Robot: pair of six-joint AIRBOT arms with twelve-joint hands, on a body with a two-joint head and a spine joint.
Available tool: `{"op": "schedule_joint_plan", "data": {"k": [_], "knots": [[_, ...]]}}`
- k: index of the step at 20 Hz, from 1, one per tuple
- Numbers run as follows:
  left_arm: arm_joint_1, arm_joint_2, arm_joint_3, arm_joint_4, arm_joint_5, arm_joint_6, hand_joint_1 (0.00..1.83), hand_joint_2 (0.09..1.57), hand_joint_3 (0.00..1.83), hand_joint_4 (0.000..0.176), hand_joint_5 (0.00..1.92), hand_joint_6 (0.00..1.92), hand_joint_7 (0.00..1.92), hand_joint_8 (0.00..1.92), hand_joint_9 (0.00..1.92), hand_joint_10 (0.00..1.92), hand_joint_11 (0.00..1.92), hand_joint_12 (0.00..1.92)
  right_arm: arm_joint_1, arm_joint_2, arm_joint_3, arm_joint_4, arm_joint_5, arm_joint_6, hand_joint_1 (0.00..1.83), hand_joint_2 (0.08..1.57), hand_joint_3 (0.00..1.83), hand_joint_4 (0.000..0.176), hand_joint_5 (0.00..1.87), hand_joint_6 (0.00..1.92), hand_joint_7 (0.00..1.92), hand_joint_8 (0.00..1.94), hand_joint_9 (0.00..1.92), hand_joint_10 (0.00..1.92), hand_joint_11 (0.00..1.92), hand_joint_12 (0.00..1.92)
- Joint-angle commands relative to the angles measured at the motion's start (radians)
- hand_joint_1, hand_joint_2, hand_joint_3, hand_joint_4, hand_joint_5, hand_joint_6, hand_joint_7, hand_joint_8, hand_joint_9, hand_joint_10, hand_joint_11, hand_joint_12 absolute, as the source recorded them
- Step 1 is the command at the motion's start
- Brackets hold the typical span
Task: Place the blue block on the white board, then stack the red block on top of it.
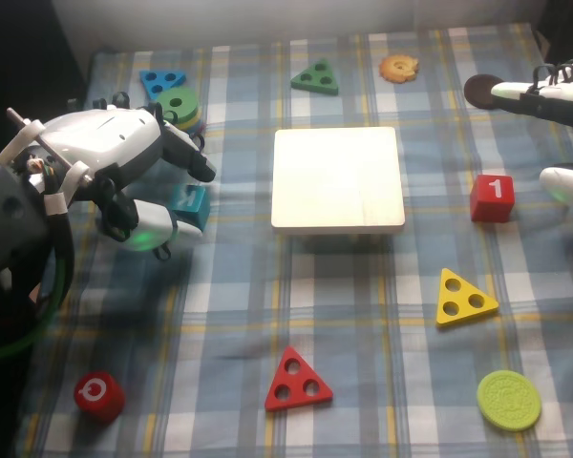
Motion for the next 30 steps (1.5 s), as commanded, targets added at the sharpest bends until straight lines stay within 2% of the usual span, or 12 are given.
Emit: {"op": "schedule_joint_plan", "data": {"k": [1,6,7,8,9,10,11,19,24,26,29,30], "knots": [[-0.011,-0.001,0.007,0.026,-0.081,0.007,0.98,1.0,0.0,0.105,0.74,0.0,0.43,0.0,0.33,0.0,0.08,0.28,0.008,-0.001,0.003,0.014,0.122,0.006,0.44,1.42,0.0,0.014,0.33,0.0,0.49,0.0,0.48,0.0,0.16,0.63],[-0.011,-0.003,0.013,-0.003,-0.071,0.049,0.99,1.02,0.0,0.084,0.76,0.01,0.45,0.0,0.34,0.0,0.07,0.36,0.008,-0.001,0.003,0.013,0.121,0.006,0.47,1.42,0.0,0.015,0.33,0.0,0.5,0.0,0.47,0.0,0.15,0.63],[-0.012,-0.003,0.014,-0.007,-0.07,0.049,1.0,1.11,0.0,0.158,0.9,0.82,0.52,0.01,0.39,0.01,0.1,0.45,0.008,-0.001,0.003,0.013,0.121,0.006,0.46,1.43,0.0,0.016,0.33,0.0,0.5,0.0,0.47,0.0,0.15,0.64],[-0.013,-0.003,0.015,-0.008,-0.071,0.049,1.01,1.14,0.0,0.135,0.9,1.04,0.6,0.02,0.45,0.02,0.13,0.48,0.008,-0.001,0.003,0.013,0.121,0.007,0.46,1.43,0.0,0.008,0.34,0.0,0.51,0.01,0.48,0.0,0.17,0.64],[-0.014,-0.003,0.015,-0.009,-0.074,0.049,1.02,1.15,0.0,0.084,0.89,1.1,0.64,0.03,0.48,0.02,0.13,0.47,0.008,-0.002,0.003,0.013,0.121,0.007,0.44,1.44,0.01,0.008,0.34,0.0,0.51,0.0,0.48,0.0,0.17,0.65],[-0.017,-0.004,0.015,-0.013,-0.079,0.049,1.06,1.15,0.0,0.002,0.91,1.09,0.69,0.04,0.52,0.03,0.15,0.48,0.007,-0.002,0.003,0.013,0.121,0.007,0.42,1.45,0.01,0.008,0.33,0.0,0.51,0.0,0.48,0.0,0.16,0.66],[-0.022,-0.005,0.014,-0.014,-0.084,0.043,1.08,1.16,0.0,0.0,0.9,1.1,0.7,0.03,0.54,0.03,0.15,0.48,0.005,-0.002,0.003,0.013,0.122,0.008,0.4,1.46,0.01,0.008,0.34,0.0,0.52,0.0,0.49,0.0,0.18,0.65],[-0.105,0.001,-0.027,0.196,-0.183,-0.222,1.08,1.13,0.0,0.0,0.95,1.03,0.69,0.0,0.48,0.0,0.05,0.63,0.002,-0.002,0.003,0.013,0.122,0.011,0.24,1.51,0.0,0.022,0.33,0.0,0.52,0.0,0.49,0.0,0.17,0.66],[-0.174,-0.08,-0.014,0.319,-0.14,-0.254,1.07,1.1,0.0,0.053,1.0,0.94,0.69,0.0,0.49,0.0,0.07,0.67,0.003,-0.007,0.006,0.013,0.123,0.011,0.31,1.5,0.0,0.0,0.34,0.0,0.53,0.0,0.5,0.0,0.21,0.61],[-0.176,-0.113,0.006,0.321,-0.114,-0.254,1.06,1.12,0.0,0.043,0.97,1.0,0.68,0.0,0.48,0.0,0.02,0.8,0.006,-0.009,0.007,0.009,0.123,0.011,0.34,1.49,0.0,0.005,0.34,0.0,0.54,0.0,0.5,0.0,0.22,0.59],[-0.177,-0.155,0.04,0.309,-0.068,-0.254,1.06,1.11,0.0,0.091,1.0,0.95,0.64,0.0,0.46,0.0,0.03,0.81,0.016,-0.011,0.009,-0.004,0.123,0.011,0.36,1.47,0.0,0.014,0.34,0.0,0.54,0.0,0.49,0.0,0.21,0.57],[-0.177,-0.158,0.044,0.305,-0.064,-0.254,1.07,1.11,0.0,0.058,0.99,0.96,0.64,0.0,0.47,0.0,0.03,0.81,0.016,-0.012,0.009,-0.005,0.123,0.011,0.35,1.47,0.0,0.016,0.34,0.0,0.54,0.0,0.5,0.0,0.22,0.57]]}}
